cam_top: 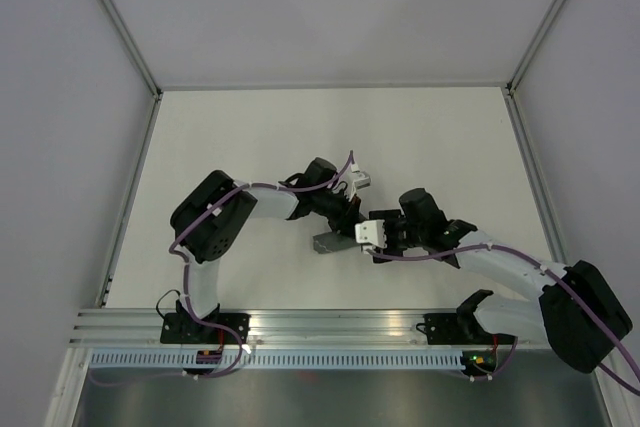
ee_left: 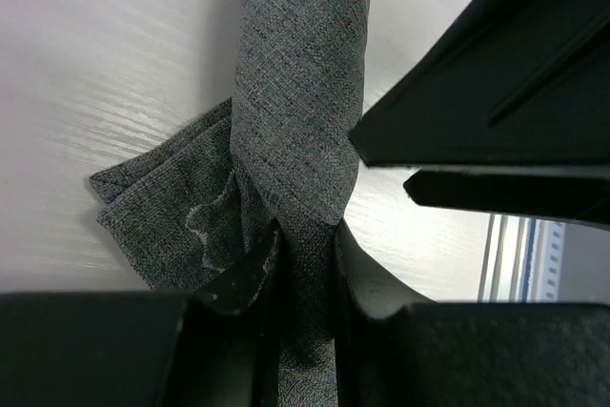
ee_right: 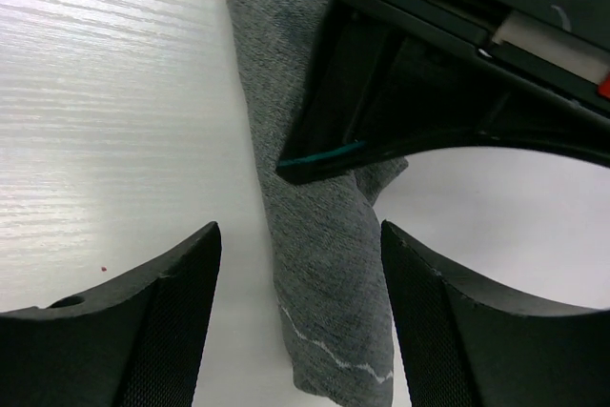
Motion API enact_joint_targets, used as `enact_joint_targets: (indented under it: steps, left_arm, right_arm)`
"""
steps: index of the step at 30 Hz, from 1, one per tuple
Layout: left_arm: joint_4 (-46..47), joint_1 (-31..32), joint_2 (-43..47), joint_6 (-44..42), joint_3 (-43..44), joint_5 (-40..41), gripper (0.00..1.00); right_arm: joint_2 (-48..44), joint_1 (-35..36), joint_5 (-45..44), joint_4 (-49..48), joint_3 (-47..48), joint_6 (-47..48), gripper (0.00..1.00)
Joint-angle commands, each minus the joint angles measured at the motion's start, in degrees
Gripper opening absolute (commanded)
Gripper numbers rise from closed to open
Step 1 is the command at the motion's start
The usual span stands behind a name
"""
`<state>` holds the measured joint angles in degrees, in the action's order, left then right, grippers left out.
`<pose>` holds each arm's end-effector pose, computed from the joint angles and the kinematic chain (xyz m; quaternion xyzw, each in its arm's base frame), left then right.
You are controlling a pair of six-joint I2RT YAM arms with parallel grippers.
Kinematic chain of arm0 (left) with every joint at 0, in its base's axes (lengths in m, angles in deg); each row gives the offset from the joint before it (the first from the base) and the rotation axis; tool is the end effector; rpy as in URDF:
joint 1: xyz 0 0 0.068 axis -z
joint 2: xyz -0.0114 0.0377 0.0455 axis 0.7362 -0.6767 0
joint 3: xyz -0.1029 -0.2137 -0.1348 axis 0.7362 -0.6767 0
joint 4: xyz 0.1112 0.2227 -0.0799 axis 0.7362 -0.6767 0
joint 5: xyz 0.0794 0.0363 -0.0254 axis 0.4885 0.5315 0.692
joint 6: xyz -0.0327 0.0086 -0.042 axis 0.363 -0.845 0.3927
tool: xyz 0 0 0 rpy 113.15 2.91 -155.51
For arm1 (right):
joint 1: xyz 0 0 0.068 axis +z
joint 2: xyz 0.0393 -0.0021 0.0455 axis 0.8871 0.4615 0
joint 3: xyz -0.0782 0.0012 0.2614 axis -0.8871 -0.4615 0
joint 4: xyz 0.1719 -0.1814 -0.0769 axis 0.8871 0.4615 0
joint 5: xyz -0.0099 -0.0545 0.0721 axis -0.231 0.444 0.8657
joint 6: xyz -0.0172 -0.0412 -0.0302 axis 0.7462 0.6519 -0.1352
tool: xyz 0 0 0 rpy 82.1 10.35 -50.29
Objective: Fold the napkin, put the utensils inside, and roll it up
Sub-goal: Roll the napkin with the utensil
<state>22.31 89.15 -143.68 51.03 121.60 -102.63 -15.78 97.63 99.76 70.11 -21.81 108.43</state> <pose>0.2692 -0.2743 0.1215 0.4045 0.7668 -0.4673 0.1731 0.1692 0.1377 0.1768 -0.7134 0.5625 0.1279 0.3978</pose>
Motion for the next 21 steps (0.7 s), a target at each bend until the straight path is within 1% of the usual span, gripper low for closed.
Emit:
enact_joint_targets:
  steps: [1,5,9,17,20,21]
  left_arm:
    - [-14.3,0.1,-5.2,0.2,-1.9,0.0,0.02]
    - [-15.5,-0.5,-6.3,0.1,-1.2,-2.0,0.02]
    - [-16.6,-1.2,-7.4,0.0,-0.6,-4.5,0.02]
    - [-19.1,-1.5,-9.9,-0.6,1.5,-8.6,0.02]
    - [-19.9,-1.8,-10.4,-0.6,2.0,-10.3,0.03]
    - [-19.9,-2.0,-10.6,-0.6,2.3,-11.8,0.06]
  right_arm:
    - [1.5,2.6,-1.8,-1.3,-0.6,1.3,0.74]
    - [4.8,4.3,-2.8,-2.1,-0.2,1.4,0.74]
    - [6.6,6.8,-6.0,-4.8,-1.1,1.1,0.74]
    - [9.5,8.5,-7.7,-5.8,-0.5,0.5,0.72]
    - [10.6,8.8,-8.1,-4.3,0.2,0.8,0.65]
    - [10.8,8.7,-8.1,-3.9,0.6,1.1,0.61]
